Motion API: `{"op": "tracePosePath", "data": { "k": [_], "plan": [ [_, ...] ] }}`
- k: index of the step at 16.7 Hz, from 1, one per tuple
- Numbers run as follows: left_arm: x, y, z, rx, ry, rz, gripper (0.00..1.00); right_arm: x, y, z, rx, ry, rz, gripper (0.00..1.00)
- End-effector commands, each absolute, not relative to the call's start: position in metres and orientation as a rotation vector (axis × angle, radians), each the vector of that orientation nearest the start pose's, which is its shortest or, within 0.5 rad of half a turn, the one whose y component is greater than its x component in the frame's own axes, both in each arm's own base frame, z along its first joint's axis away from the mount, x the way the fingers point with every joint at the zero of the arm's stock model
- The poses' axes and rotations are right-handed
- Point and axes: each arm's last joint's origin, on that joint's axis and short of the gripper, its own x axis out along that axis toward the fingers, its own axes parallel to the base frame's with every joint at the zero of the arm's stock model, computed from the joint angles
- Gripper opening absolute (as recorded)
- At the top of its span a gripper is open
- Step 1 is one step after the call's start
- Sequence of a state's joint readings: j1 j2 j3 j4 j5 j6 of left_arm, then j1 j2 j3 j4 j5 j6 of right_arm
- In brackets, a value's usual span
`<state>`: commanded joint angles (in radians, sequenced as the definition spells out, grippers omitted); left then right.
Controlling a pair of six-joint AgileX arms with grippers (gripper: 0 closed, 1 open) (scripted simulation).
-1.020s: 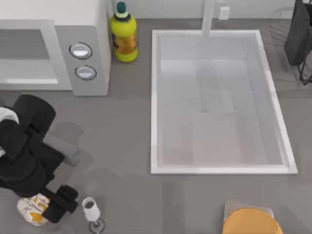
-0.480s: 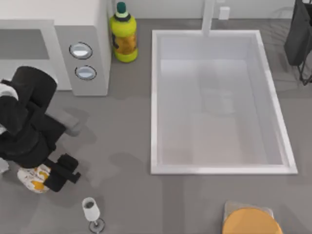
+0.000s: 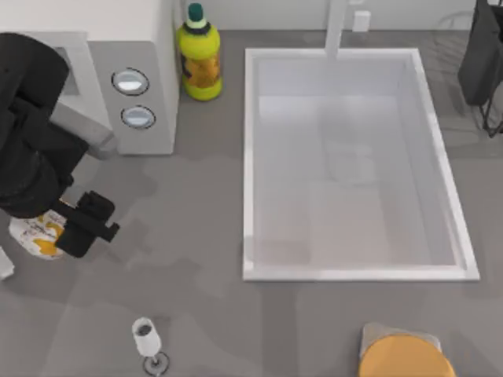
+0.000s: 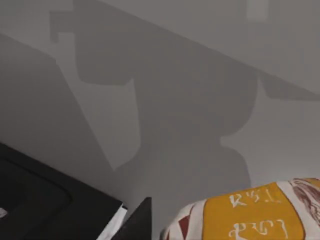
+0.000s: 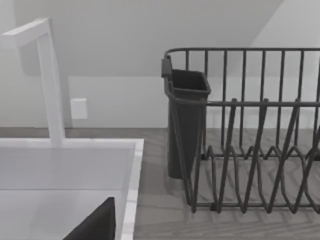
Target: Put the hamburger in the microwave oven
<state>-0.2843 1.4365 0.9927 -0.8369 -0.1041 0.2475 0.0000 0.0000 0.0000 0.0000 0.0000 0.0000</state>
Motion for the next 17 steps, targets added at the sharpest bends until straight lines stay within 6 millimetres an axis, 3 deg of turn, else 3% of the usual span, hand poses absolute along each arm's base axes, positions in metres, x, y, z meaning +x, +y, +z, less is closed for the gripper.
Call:
{"op": "tracePosePath", "data": {
  "k": [8, 14, 17],
  "plan": [
    [0.221, -0.066, 0.214, 0.428, 1.477, -0.450, 0.00, 0.106, -0.001, 0.160, 0.000, 0.000, 0.000, 1.00],
    [0.224, -0.065, 0.212, 0.422, 1.475, -0.441, 0.00, 0.106, -0.001, 0.160, 0.000, 0.000, 0.000, 1.00],
    [0.238, -0.057, 0.202, 0.367, 1.452, -0.393, 0.00, 0.106, -0.001, 0.160, 0.000, 0.000, 0.000, 1.00]
  ]
}}
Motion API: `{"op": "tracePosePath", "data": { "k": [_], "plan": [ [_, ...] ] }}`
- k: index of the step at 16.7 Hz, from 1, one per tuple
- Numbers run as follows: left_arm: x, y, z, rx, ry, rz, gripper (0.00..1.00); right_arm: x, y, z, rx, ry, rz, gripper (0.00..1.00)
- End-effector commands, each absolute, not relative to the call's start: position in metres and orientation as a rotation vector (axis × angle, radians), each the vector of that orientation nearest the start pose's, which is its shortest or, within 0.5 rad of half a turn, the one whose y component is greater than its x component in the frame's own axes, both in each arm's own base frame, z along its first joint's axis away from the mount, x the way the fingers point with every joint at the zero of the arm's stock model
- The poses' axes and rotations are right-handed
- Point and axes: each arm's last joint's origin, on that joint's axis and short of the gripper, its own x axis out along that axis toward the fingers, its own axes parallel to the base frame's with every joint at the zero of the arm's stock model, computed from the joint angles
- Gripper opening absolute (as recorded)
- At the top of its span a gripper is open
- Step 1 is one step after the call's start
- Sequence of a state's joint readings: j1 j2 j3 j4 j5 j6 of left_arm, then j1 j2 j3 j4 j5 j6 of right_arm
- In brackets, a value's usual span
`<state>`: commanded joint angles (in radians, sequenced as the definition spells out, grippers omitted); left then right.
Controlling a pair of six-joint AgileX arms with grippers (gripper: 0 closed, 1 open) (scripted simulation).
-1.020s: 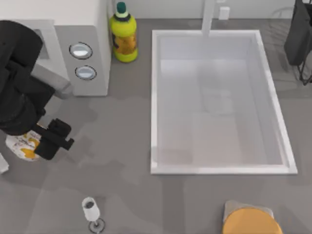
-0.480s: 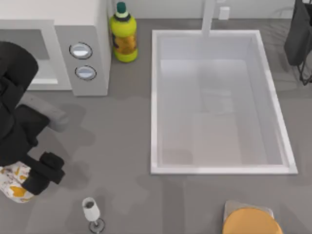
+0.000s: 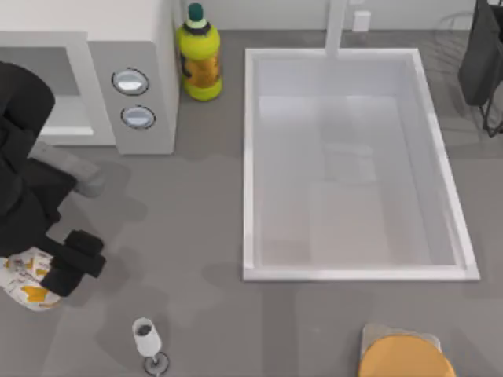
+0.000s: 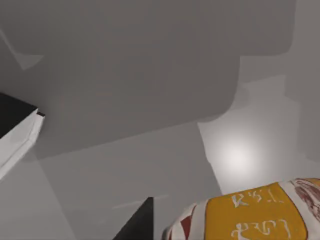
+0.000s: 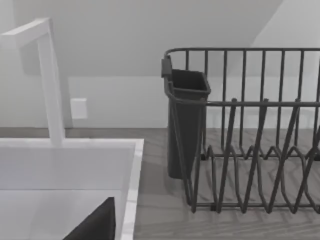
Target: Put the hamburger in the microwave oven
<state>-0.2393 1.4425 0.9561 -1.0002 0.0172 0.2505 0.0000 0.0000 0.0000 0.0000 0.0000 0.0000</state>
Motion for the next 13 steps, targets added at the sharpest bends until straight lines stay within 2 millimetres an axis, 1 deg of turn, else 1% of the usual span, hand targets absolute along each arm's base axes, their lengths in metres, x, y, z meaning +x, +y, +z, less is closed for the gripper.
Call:
{"op": "tracePosePath", "data": {
  "k": [3, 6, 10, 13],
  "plan": [
    [0.263, -0.044, 0.185, 0.278, 1.378, -0.317, 0.00, 0.106, -0.001, 0.160, 0.000, 0.000, 0.000, 1.00],
    [0.295, -0.026, 0.166, 0.186, 1.239, -0.233, 0.00, 0.106, -0.001, 0.160, 0.000, 0.000, 0.000, 1.00],
    [0.336, 0.002, 0.142, 0.096, 0.966, -0.135, 0.00, 0.106, -0.001, 0.160, 0.000, 0.000, 0.000, 1.00],
    [0.358, 0.022, 0.127, 0.057, 0.748, -0.079, 0.00, 0.106, -0.001, 0.160, 0.000, 0.000, 0.000, 1.00]
  ]
}}
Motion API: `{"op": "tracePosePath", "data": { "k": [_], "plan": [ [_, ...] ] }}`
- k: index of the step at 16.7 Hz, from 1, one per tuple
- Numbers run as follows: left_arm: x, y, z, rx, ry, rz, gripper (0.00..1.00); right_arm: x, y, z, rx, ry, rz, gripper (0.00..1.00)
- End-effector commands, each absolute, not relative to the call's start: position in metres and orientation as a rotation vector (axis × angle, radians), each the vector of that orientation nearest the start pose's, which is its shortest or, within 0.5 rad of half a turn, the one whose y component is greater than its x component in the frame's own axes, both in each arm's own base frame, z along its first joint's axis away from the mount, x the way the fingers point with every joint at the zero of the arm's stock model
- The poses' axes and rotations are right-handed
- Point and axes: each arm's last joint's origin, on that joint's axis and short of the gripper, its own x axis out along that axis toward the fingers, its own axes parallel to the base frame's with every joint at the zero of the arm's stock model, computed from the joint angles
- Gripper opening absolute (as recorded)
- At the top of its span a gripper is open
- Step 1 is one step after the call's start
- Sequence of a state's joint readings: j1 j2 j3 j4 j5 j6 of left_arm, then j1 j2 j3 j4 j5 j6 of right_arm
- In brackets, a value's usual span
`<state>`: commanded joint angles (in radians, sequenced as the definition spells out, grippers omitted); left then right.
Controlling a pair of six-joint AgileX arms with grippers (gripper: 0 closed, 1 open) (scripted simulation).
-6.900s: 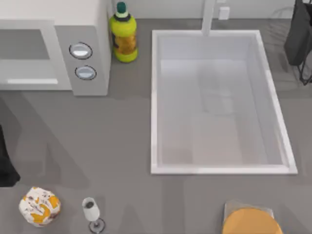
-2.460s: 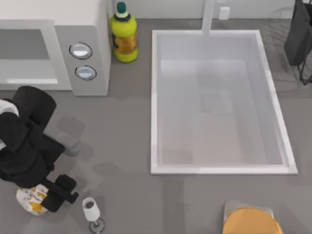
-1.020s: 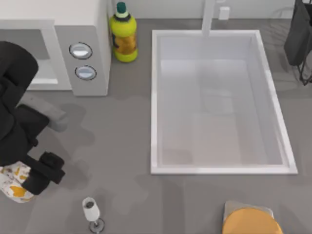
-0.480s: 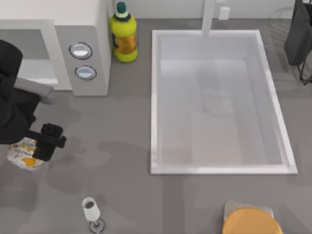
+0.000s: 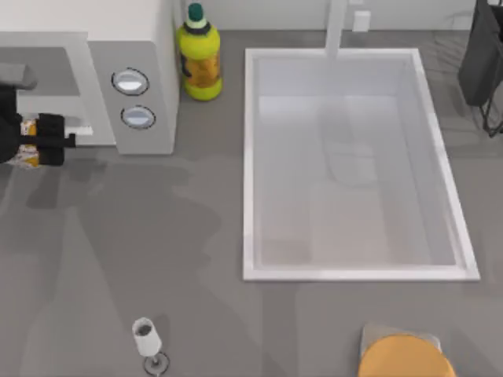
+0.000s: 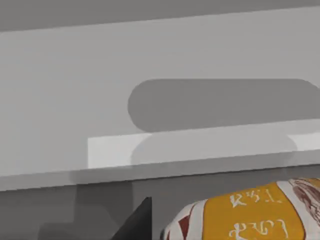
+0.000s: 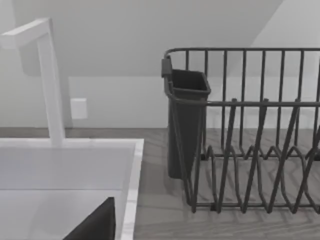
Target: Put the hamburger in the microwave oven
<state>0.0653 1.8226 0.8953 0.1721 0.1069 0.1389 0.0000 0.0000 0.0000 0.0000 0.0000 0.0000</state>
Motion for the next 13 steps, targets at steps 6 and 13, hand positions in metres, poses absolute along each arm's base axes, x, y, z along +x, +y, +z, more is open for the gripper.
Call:
{"op": "tracePosePath", "data": {
  "k": [6, 13],
  "plan": [
    [0.369, 0.049, 0.098, 0.021, 0.440, -0.023, 0.00, 0.106, -0.001, 0.160, 0.000, 0.000, 0.000, 1.00],
    [0.366, 0.057, 0.082, 0.003, 0.349, -0.020, 0.00, 0.106, -0.001, 0.160, 0.000, 0.000, 0.000, 1.00]
  ]
}}
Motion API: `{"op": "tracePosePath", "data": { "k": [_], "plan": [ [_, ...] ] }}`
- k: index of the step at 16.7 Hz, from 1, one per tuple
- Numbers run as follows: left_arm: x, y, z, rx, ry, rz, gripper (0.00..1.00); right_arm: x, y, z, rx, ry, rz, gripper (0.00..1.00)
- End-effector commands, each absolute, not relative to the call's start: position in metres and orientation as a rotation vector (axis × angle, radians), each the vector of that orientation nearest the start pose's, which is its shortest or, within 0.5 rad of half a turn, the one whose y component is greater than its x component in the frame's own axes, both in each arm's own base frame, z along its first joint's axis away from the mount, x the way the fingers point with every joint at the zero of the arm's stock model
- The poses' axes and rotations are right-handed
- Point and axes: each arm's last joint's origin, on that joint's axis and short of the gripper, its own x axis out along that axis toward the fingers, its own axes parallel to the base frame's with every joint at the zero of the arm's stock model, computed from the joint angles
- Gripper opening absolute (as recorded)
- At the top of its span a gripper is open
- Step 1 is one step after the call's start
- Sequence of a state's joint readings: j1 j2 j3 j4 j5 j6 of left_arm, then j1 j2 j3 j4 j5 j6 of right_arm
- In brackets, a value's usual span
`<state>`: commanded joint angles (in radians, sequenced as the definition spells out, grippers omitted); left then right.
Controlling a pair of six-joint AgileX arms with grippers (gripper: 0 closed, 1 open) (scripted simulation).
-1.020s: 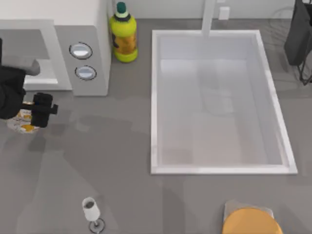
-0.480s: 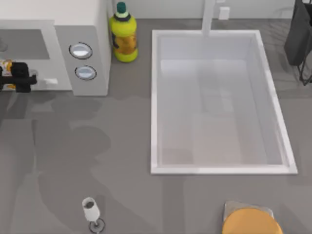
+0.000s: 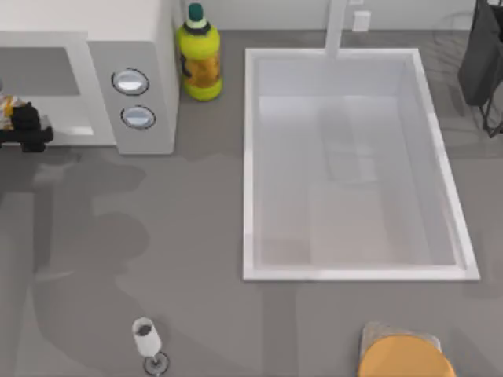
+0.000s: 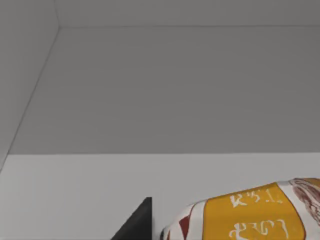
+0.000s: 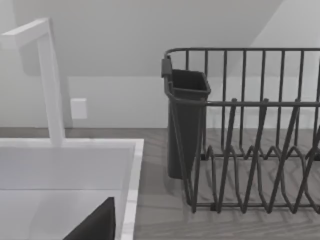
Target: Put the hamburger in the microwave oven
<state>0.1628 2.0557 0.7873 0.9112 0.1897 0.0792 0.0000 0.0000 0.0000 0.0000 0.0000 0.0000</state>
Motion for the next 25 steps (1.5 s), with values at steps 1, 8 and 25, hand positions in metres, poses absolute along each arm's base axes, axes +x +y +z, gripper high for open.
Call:
{"op": "tracePosePath", "data": {
  "k": [1, 8, 25],
  "plan": [
    [0.366, 0.057, 0.082, 0.003, 0.349, -0.020, 0.00, 0.106, -0.001, 0.160, 0.000, 0.000, 0.000, 1.00],
    [0.382, 0.056, 0.087, 0.010, 0.330, -0.023, 0.00, 0.106, -0.001, 0.160, 0.000, 0.000, 0.000, 1.00],
    [0.515, 0.056, 0.087, 0.012, 0.276, -0.019, 0.00, 0.106, -0.001, 0.160, 0.000, 0.000, 0.000, 1.00]
  ]
}}
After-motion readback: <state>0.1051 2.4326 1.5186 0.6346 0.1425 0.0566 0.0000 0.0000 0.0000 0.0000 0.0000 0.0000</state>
